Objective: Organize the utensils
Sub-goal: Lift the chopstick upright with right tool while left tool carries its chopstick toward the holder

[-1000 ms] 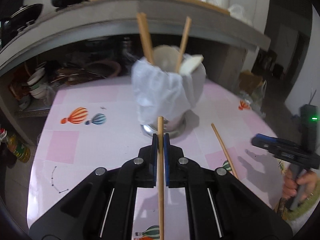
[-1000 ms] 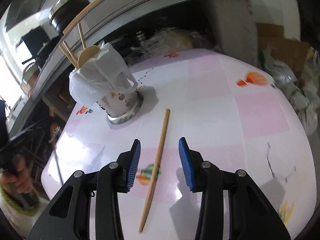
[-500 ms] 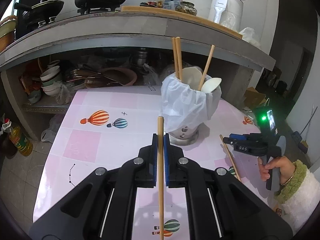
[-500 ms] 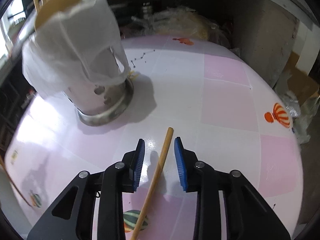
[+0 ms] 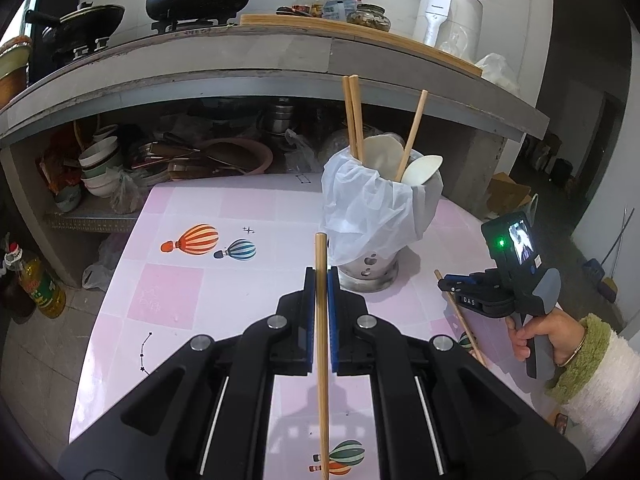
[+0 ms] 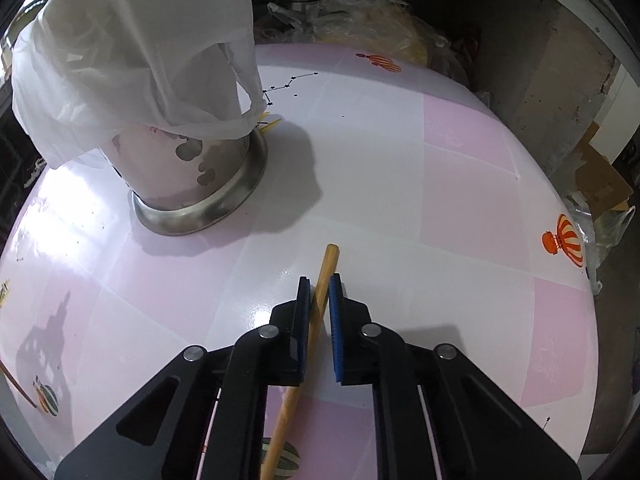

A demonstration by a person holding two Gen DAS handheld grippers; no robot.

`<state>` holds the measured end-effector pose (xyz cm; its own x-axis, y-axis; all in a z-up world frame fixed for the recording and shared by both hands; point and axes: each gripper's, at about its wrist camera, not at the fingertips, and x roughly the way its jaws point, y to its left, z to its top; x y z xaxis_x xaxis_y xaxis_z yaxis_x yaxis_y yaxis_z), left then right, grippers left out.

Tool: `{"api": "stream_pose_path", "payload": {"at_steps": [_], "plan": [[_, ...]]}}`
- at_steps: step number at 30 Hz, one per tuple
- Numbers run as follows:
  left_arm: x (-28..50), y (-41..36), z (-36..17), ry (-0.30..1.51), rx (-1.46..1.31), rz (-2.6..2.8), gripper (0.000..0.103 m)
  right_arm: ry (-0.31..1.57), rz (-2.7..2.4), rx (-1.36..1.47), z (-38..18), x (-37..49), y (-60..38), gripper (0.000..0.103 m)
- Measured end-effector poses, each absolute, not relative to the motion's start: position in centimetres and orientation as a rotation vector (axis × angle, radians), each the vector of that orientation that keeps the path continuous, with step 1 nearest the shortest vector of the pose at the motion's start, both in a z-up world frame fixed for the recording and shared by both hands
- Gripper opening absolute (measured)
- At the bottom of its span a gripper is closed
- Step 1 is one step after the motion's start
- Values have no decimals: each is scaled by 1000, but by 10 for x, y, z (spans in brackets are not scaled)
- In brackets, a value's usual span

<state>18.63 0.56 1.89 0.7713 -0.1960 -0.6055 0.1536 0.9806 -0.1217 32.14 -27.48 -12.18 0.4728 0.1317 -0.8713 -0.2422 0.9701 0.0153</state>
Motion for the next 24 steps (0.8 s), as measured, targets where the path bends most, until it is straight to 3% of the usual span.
{"api": "stream_pose_path", "payload": {"at_steps": [9, 24], "plan": [[187, 3, 20, 663, -66, -194, 5, 1019, 242, 57, -105, 316, -298, 7], [185, -2, 22, 657, -61, -198, 5, 747, 301, 202, -2, 240, -335, 7]]}}
